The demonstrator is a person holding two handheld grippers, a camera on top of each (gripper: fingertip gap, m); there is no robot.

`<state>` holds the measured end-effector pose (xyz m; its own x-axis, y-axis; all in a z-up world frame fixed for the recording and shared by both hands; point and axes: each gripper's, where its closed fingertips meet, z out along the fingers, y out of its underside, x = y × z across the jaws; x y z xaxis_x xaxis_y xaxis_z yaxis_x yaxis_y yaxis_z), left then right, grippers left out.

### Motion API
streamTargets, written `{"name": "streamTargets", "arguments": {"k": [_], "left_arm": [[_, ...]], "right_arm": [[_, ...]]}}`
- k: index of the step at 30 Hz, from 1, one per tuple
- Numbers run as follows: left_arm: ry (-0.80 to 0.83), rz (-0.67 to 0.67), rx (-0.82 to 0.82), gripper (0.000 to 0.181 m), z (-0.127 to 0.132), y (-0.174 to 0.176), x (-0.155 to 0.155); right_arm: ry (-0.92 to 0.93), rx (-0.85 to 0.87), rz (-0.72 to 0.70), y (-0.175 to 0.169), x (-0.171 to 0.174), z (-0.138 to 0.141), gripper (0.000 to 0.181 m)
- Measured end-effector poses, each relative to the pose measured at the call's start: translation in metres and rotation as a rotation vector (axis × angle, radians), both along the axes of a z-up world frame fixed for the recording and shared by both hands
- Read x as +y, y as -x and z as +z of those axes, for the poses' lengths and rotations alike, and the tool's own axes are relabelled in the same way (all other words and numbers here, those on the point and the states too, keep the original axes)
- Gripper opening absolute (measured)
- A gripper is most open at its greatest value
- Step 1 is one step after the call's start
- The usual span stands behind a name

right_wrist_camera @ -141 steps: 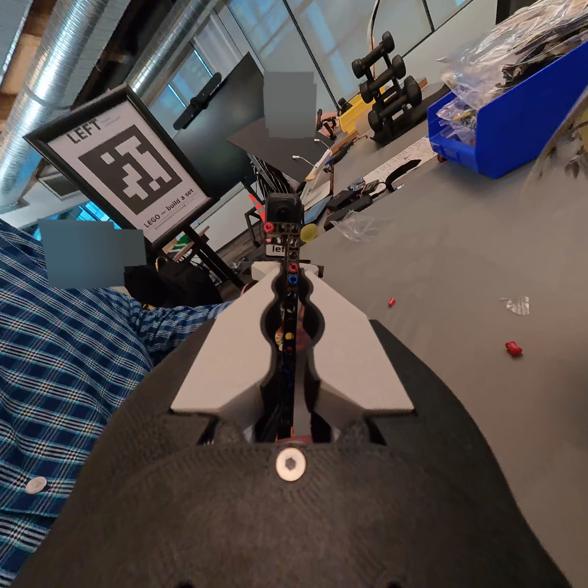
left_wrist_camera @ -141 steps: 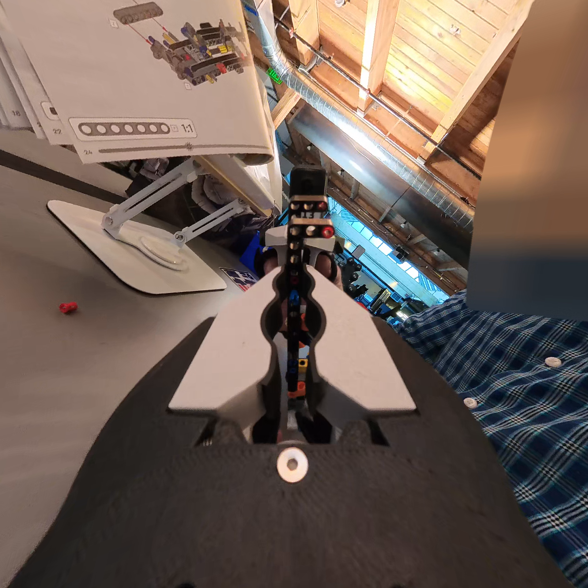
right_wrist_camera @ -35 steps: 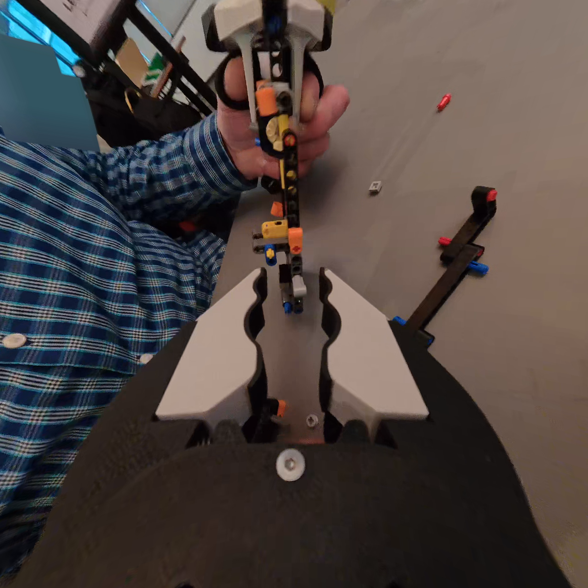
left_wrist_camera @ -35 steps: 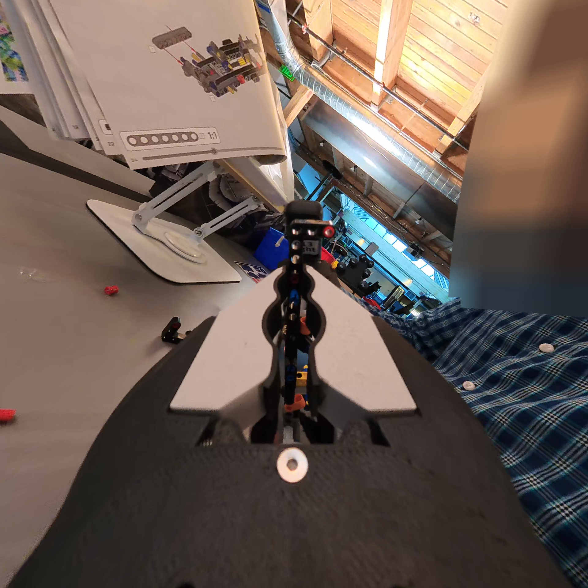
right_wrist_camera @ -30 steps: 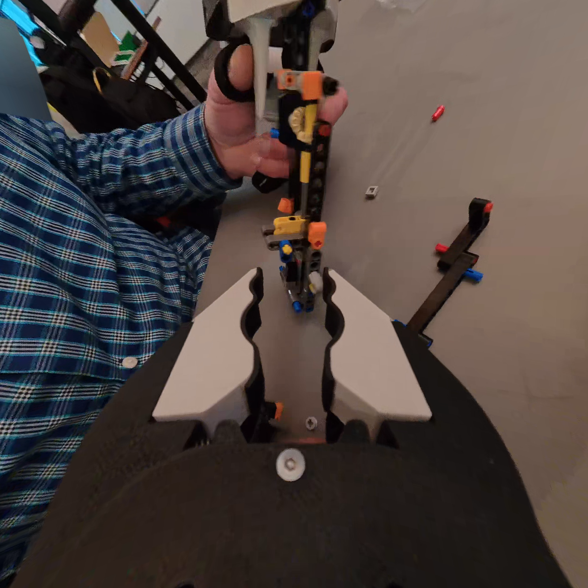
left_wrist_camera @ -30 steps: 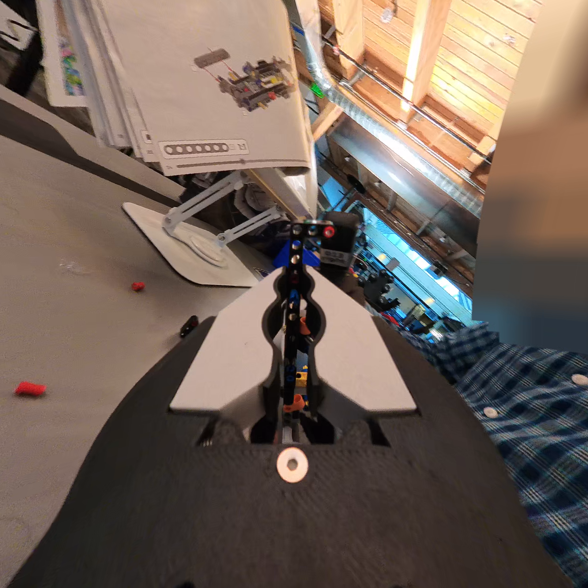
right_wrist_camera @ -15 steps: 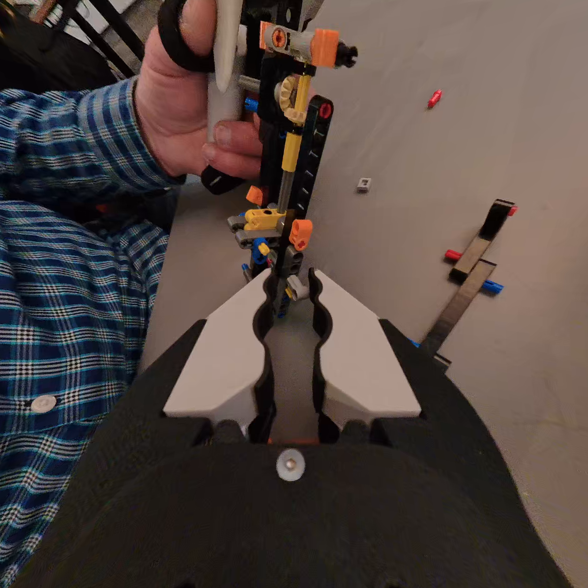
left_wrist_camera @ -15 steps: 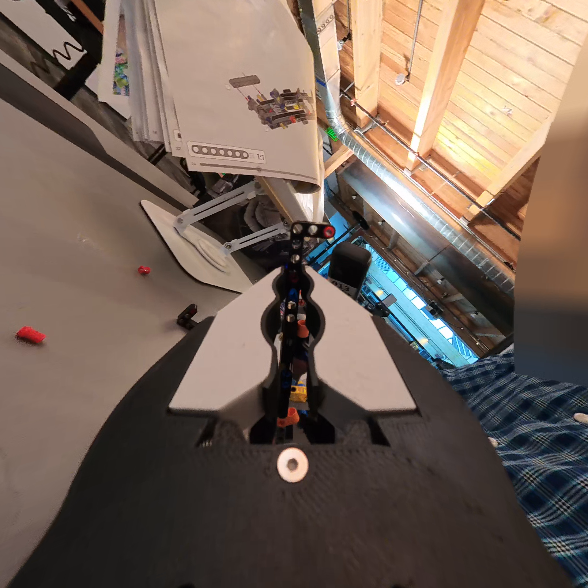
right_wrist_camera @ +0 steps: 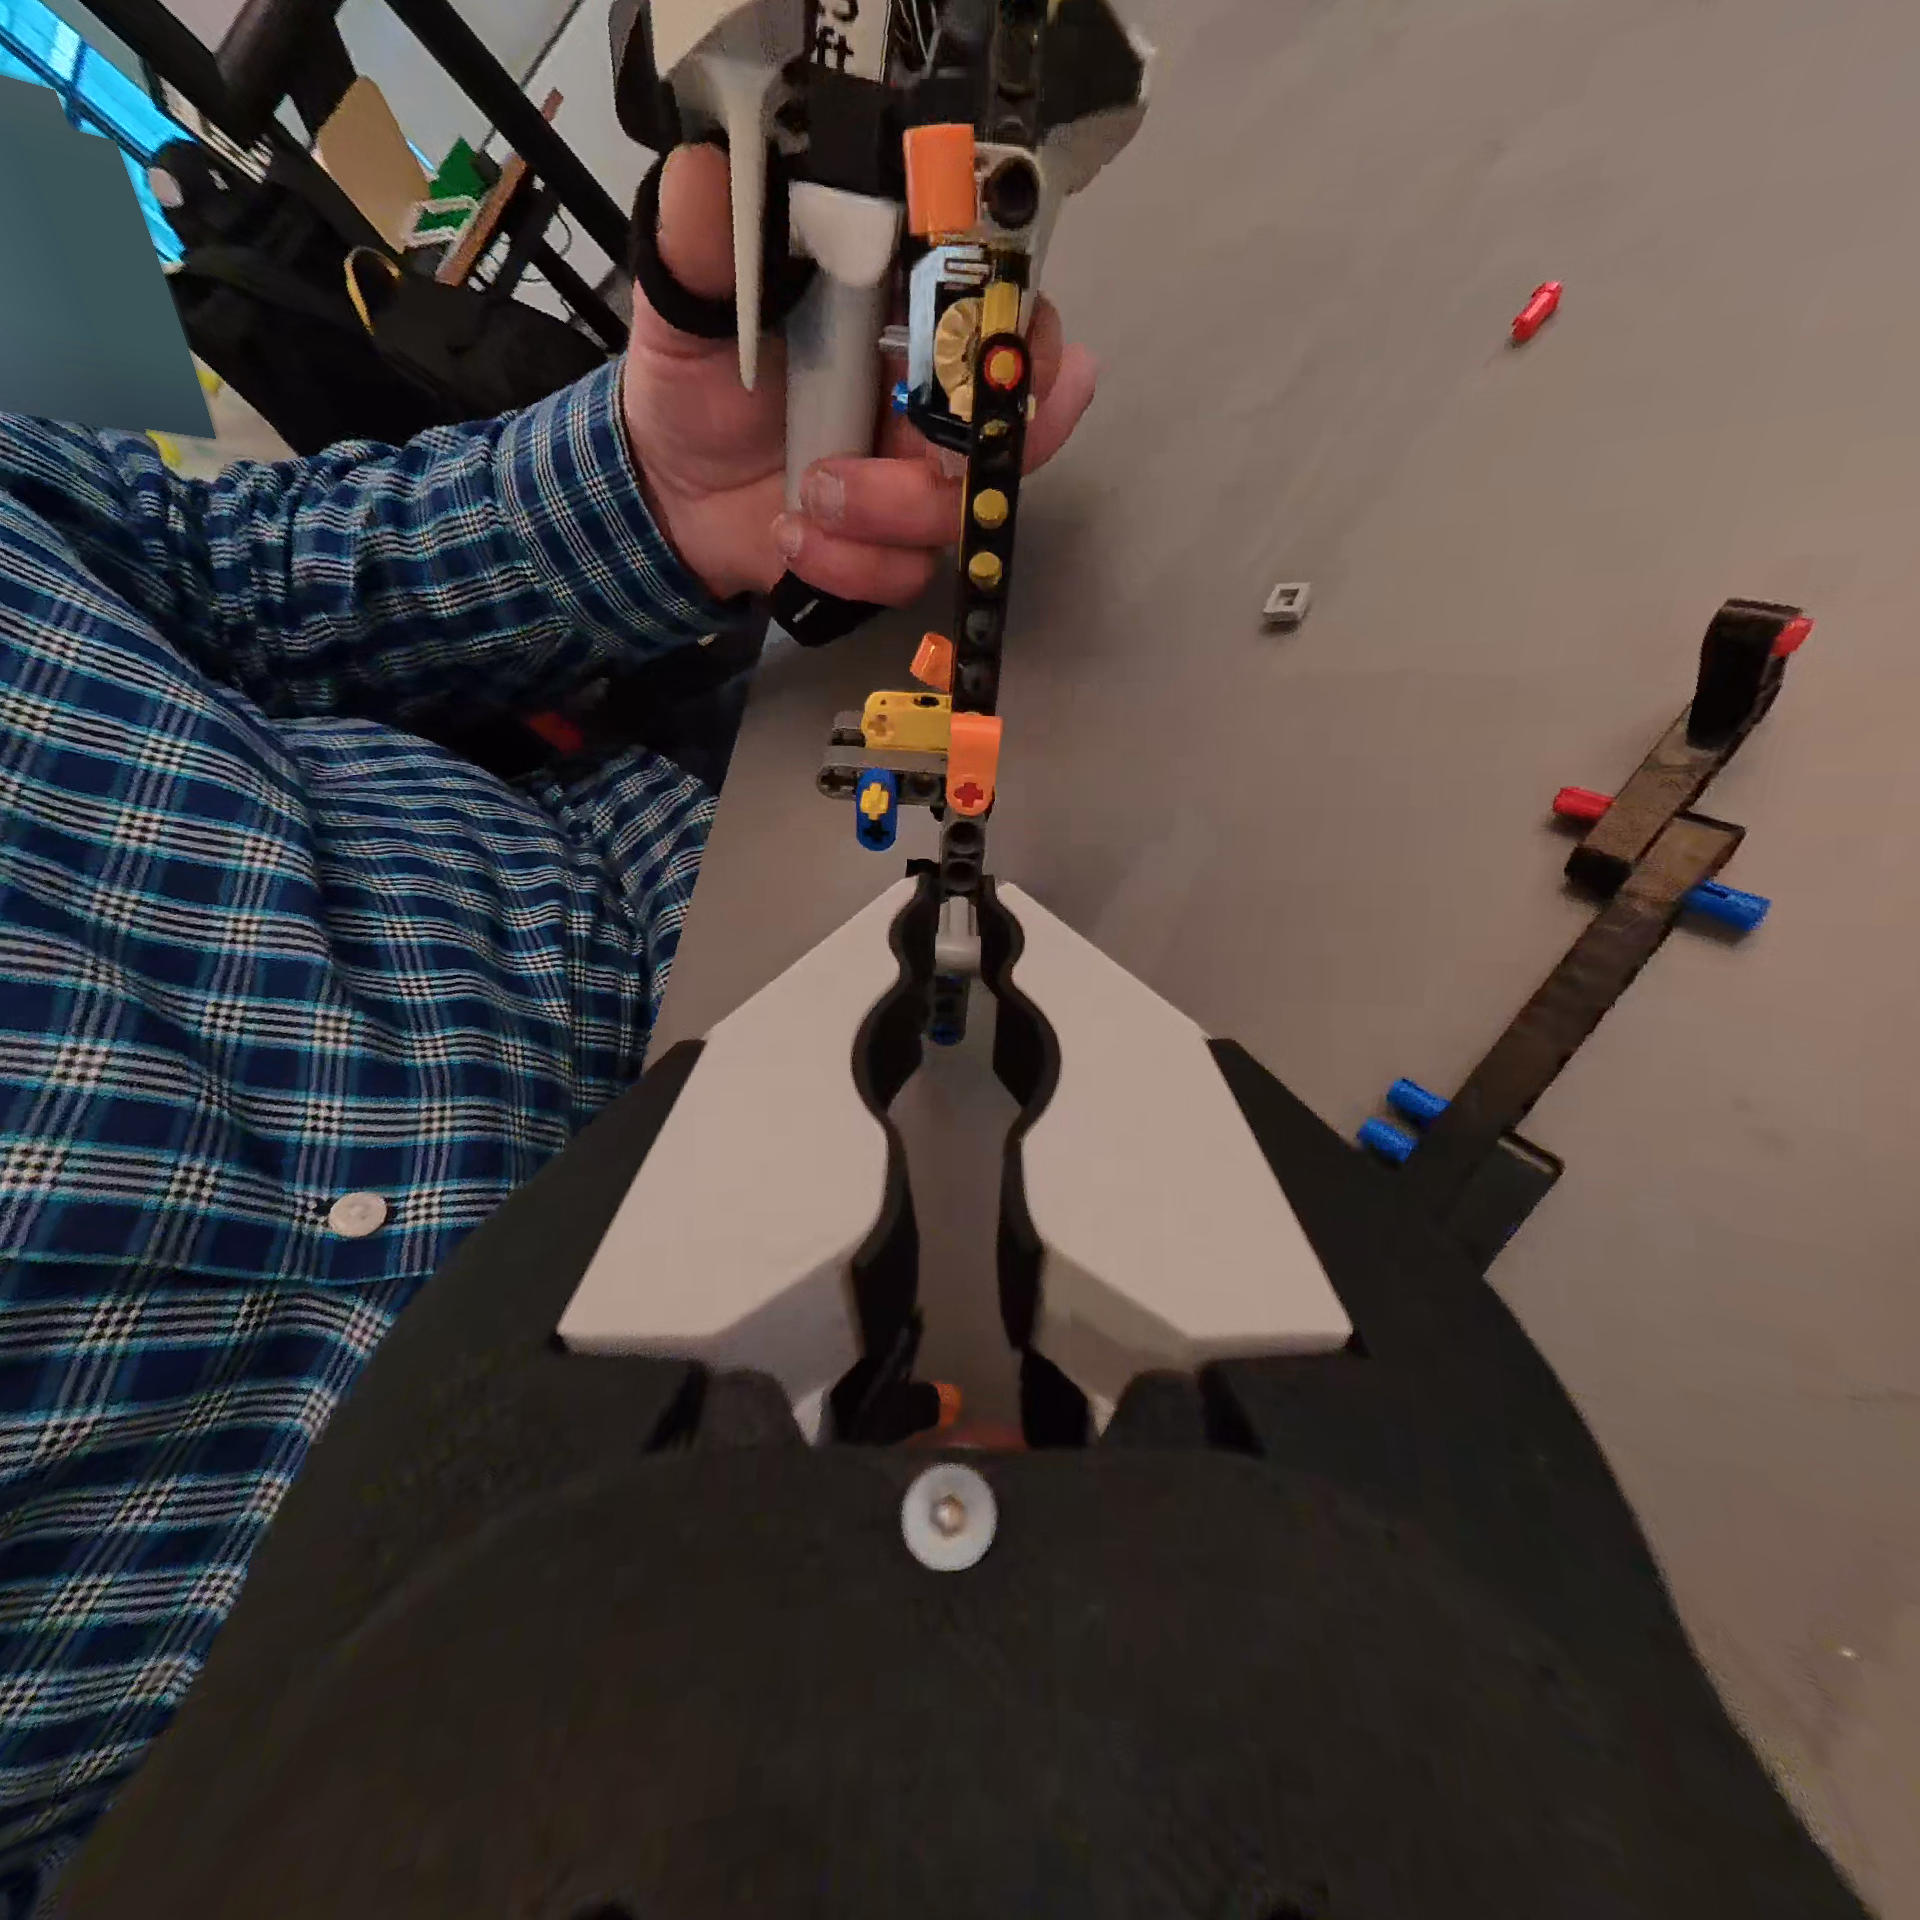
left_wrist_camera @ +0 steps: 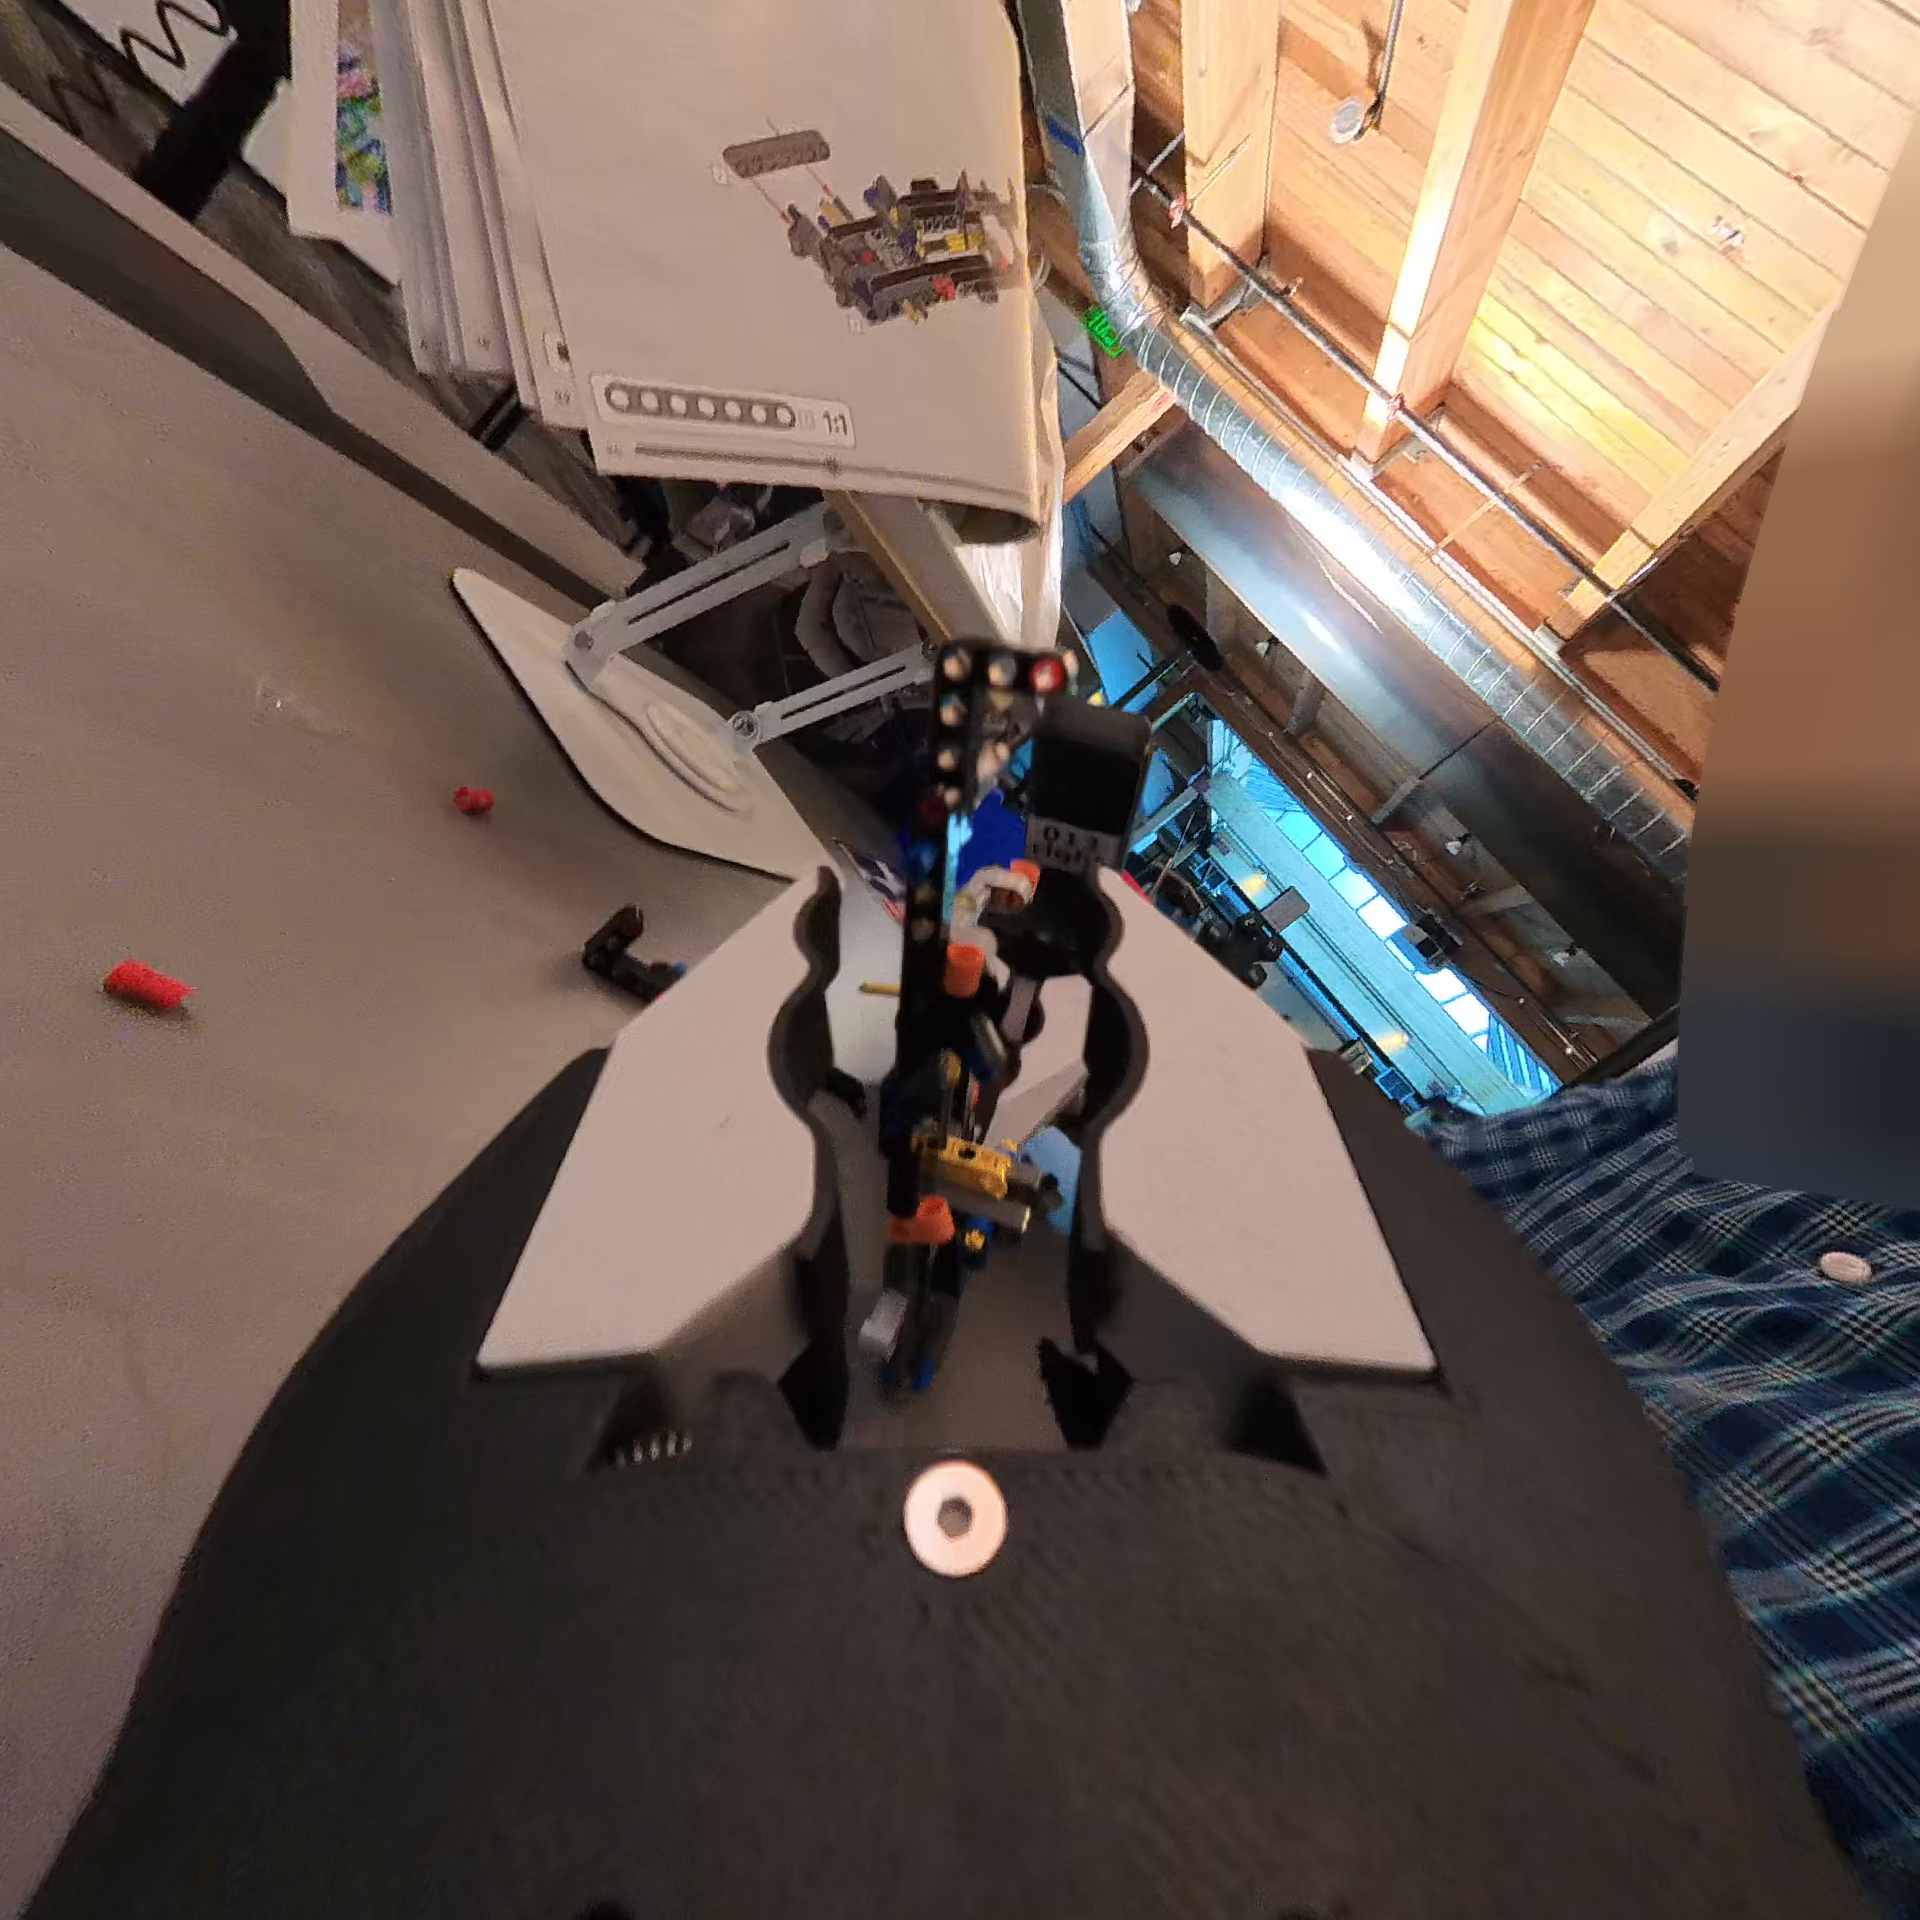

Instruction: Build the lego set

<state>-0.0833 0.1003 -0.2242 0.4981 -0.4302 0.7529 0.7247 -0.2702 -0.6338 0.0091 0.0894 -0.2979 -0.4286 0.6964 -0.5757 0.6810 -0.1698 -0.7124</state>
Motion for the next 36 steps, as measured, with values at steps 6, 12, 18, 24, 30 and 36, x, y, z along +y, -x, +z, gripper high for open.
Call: {"name": "streamTargets", "arguments": {"k": [6, 12, 18, 24, 30, 36], "left_arm": [[0.073, -0.208, 0.133, 0.032, -0.02, -0.041, -0.024], [0.055, -0.195, 0.19, 0.006, -0.017, -0.049, -0.016], [0.062, -0.204, 0.266, 0.005, -0.016, -0.052, -0.016], [0.067, -0.255, 0.288, 0.005, -0.016, -0.055, -0.013], [0.021, -0.295, 0.291, 0.005, -0.011, -0.066, -0.006], [0.006, -0.308, 0.294, 0.006, -0.01, -0.07, -0.001]], "right_arm": [[0.097, 0.0, 0.081, -0.01, 0.003, 0.013, 0.005], [0.141, -0.032, 0.168, -0.014, 0.001, 0.019, 0.005], [0.082, -0.022, 0.096, -0.008, 0.009, 0.015, 0.012], [-0.035, 0.133, 0.033, 0.002, 0.02, 0.05, 0.034], [-0.047, 0.14, 0.063, 0.016, 0.001, 0.041, 0.023], [-0.08, 0.194, 0.073, 0.019, -0.006, 0.04, 0.006]]}}
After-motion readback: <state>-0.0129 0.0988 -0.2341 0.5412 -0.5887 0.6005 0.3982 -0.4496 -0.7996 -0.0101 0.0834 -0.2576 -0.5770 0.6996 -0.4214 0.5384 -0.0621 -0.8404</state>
